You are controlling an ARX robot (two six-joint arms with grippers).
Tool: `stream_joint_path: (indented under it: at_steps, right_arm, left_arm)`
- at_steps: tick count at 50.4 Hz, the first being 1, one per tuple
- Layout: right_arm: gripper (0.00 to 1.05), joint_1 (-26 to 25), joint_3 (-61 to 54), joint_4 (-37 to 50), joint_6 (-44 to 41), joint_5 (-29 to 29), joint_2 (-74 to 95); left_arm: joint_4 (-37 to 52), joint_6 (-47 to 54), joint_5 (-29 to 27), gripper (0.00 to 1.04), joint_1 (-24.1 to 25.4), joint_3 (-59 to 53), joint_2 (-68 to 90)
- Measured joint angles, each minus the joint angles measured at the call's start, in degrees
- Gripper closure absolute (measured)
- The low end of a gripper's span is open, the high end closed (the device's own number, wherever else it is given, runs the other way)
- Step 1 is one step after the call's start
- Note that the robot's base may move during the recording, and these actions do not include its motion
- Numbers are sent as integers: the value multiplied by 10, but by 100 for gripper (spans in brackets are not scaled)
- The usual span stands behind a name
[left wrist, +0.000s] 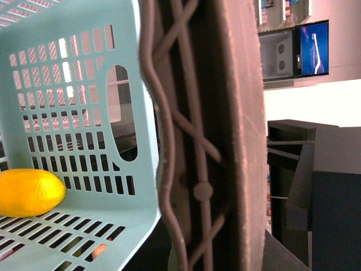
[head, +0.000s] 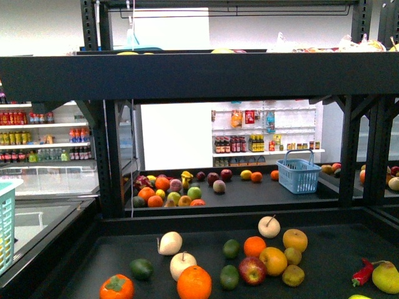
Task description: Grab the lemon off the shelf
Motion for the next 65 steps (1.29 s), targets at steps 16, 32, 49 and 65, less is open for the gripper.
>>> stream_joint_path:
  at_steps: [16, 32, 49, 65]
  right_arm:
    - [8, 0, 0, 0, 0, 0, 0]
    - [8, 0, 0, 0, 0, 0, 0]
    - [8, 0, 0, 0, 0, 0, 0]
    - [8, 0, 0, 0, 0, 0, 0]
  left_arm:
    - [-30, -6, -10, 92, 0, 37, 37]
    - [-54, 27, 10, 92, 0, 55, 44]
    - [-51, 59, 18, 36, -1, 56, 44]
    - [-53, 60, 30, 8, 2, 29, 13]
